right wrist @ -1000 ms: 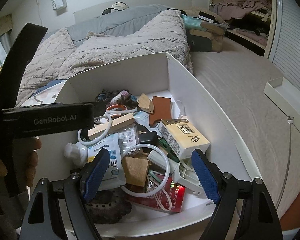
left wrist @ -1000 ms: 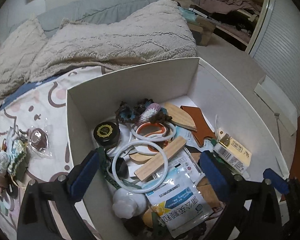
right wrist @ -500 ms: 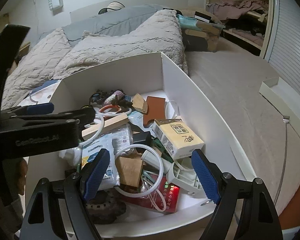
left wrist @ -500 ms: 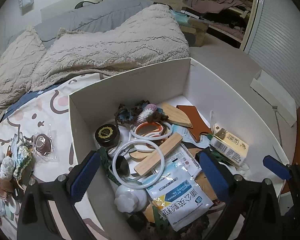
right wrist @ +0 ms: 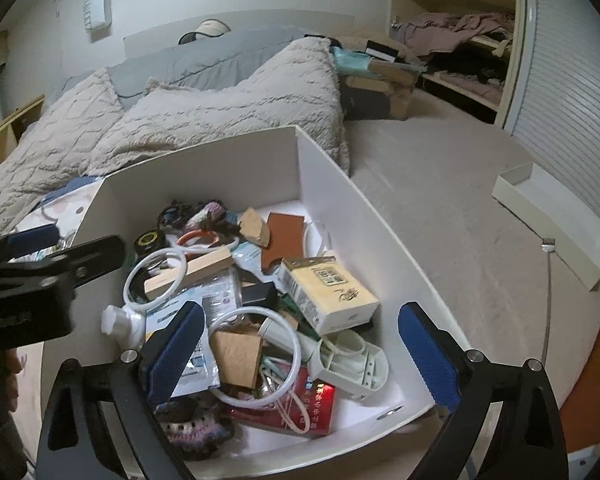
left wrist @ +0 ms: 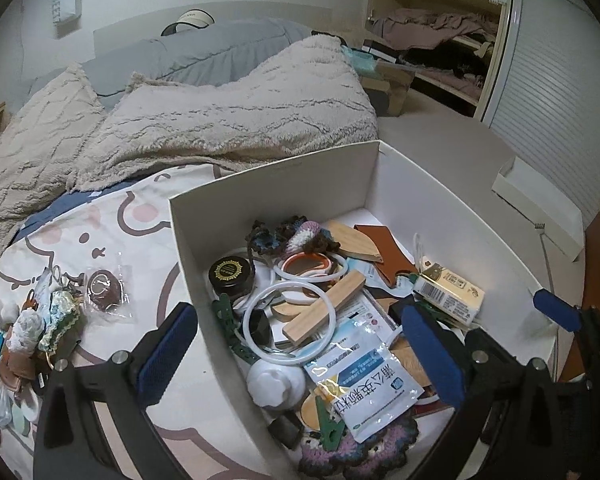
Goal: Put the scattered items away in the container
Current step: 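Withdraw both tools from the box back toward the bed items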
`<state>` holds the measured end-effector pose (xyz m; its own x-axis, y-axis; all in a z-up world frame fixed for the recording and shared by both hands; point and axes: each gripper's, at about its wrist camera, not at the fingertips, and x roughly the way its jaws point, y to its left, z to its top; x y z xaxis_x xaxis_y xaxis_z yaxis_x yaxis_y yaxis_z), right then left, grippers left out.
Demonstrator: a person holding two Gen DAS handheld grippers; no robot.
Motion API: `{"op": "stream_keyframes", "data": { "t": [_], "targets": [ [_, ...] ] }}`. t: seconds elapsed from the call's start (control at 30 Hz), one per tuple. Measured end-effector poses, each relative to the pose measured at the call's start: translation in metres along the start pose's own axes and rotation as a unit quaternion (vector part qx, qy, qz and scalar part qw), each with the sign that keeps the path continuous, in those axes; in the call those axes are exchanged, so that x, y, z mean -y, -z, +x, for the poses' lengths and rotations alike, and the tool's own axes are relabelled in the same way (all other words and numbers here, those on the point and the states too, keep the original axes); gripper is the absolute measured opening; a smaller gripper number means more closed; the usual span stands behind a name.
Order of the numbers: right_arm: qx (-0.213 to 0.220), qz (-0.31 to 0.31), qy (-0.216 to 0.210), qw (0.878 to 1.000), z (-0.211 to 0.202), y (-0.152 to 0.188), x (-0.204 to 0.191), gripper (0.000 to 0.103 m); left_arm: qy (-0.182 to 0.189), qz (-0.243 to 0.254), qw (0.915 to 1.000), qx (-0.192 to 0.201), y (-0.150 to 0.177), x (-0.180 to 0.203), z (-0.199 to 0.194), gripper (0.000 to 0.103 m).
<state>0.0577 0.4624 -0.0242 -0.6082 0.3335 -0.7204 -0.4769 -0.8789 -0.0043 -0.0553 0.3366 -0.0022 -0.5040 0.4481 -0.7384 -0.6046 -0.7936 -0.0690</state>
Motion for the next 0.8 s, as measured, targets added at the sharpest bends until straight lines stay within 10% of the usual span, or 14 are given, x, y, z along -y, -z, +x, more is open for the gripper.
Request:
{"op": "stream_keyframes", "data": {
  "t": [0.8],
  "targets": [
    [0.021,0.026,0.025,0.999,-0.005,-0.004,0.008,0.103,-0.026,-0.001,0.9988,0.040,0.020,-0.030,-0.032,0.103]
  ]
}}
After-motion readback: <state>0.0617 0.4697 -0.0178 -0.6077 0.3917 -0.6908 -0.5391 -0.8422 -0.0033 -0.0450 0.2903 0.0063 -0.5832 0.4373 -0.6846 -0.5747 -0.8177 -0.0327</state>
